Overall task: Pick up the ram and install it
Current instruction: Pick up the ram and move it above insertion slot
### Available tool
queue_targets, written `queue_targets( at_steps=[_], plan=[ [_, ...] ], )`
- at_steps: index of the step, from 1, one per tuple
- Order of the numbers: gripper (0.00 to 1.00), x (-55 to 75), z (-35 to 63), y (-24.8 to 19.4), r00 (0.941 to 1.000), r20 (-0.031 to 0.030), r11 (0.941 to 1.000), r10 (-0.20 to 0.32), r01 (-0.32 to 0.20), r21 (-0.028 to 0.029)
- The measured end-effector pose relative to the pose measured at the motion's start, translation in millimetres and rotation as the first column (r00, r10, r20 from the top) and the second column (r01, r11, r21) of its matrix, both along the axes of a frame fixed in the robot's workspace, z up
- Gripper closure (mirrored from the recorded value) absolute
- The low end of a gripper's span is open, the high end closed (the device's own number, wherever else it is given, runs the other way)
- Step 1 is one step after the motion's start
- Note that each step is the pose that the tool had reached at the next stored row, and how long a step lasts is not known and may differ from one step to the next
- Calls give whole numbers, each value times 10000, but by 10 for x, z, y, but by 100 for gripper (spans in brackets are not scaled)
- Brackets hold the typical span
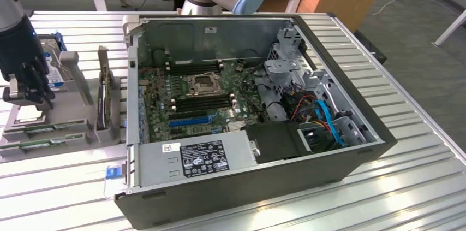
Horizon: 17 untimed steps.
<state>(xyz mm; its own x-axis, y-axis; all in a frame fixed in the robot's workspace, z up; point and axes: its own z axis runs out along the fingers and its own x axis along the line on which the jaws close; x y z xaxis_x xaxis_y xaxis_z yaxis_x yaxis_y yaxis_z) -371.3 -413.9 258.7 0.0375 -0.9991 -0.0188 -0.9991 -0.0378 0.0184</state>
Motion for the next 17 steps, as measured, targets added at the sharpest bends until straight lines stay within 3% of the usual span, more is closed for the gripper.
queue_targets(
  at_steps=[13,17],
  plan=[
    [69,0,-59,-2,10000,1,10000,-1,1,1],
    [69,-8,-58,-33,10000,0,10000,0,0,-1]
  ],
)
